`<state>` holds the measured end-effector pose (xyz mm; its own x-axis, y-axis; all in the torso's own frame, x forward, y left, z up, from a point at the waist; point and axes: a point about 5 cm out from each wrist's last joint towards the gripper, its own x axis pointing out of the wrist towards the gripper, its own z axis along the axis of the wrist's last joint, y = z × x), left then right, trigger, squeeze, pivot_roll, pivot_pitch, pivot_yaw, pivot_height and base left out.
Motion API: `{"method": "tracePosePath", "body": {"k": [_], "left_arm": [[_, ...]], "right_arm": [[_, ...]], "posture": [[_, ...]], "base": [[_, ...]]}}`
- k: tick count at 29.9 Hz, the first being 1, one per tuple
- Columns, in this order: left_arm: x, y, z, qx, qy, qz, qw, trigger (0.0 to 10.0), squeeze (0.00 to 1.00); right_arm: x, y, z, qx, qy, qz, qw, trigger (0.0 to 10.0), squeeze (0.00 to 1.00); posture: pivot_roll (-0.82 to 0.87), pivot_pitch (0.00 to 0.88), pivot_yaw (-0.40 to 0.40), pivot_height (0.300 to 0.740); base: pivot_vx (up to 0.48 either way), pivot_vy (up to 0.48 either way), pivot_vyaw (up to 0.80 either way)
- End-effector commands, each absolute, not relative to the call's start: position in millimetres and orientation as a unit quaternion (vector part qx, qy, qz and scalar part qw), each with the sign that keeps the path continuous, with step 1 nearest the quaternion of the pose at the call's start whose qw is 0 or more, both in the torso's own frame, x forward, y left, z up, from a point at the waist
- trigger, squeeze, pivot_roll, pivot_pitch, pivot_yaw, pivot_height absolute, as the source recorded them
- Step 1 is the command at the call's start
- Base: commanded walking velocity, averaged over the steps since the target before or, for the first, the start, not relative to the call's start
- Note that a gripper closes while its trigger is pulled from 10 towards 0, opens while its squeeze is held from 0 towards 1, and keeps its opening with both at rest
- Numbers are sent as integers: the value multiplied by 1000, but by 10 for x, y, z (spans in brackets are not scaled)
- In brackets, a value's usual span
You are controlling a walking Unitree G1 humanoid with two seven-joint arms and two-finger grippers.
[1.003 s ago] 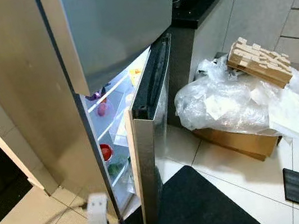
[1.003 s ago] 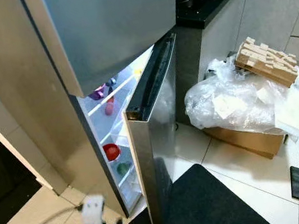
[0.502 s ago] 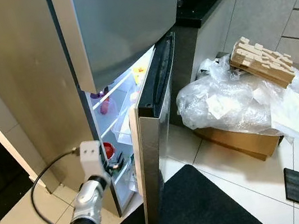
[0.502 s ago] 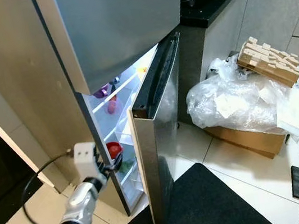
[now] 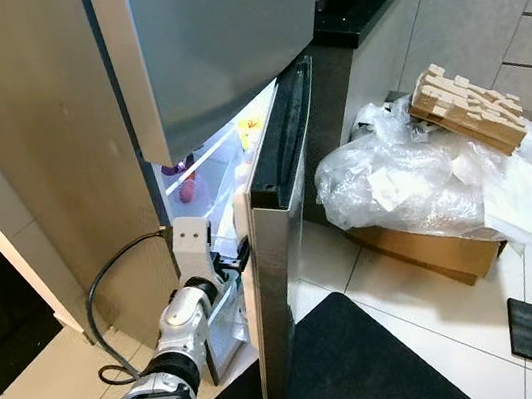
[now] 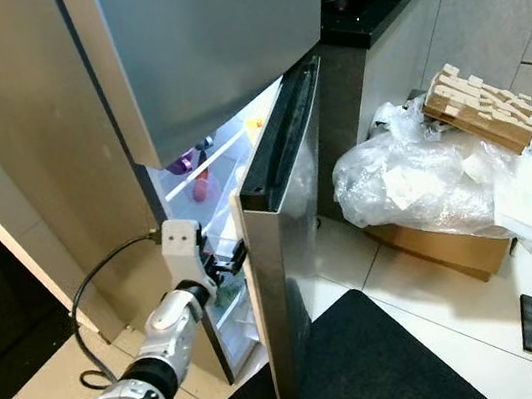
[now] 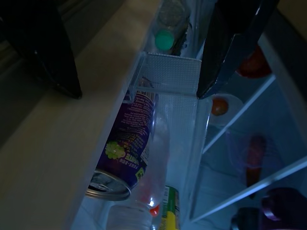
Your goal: Restocking fridge
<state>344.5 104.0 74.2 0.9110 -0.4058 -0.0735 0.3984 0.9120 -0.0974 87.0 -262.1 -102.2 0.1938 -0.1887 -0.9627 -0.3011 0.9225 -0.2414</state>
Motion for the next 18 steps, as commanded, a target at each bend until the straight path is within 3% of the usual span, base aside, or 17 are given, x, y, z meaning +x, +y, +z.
{"method": "tracePosePath", "body": {"k": [1, 18], "left_arm": [[3465, 795, 817, -36, 42, -247, 967, 10000, 0], [3429, 415, 925, -40, 24, -321, 946, 10000, 0]], "right_arm": [[837, -2620, -1029, -187, 636, 28, 748, 10000, 0], [739, -2658, -1036, -172, 644, 16, 745, 10000, 0]], "posture": [[-54, 0, -3, 740], [-75, 0, 20, 740]], "base": [[0, 0, -400], [0, 0, -714]]}}
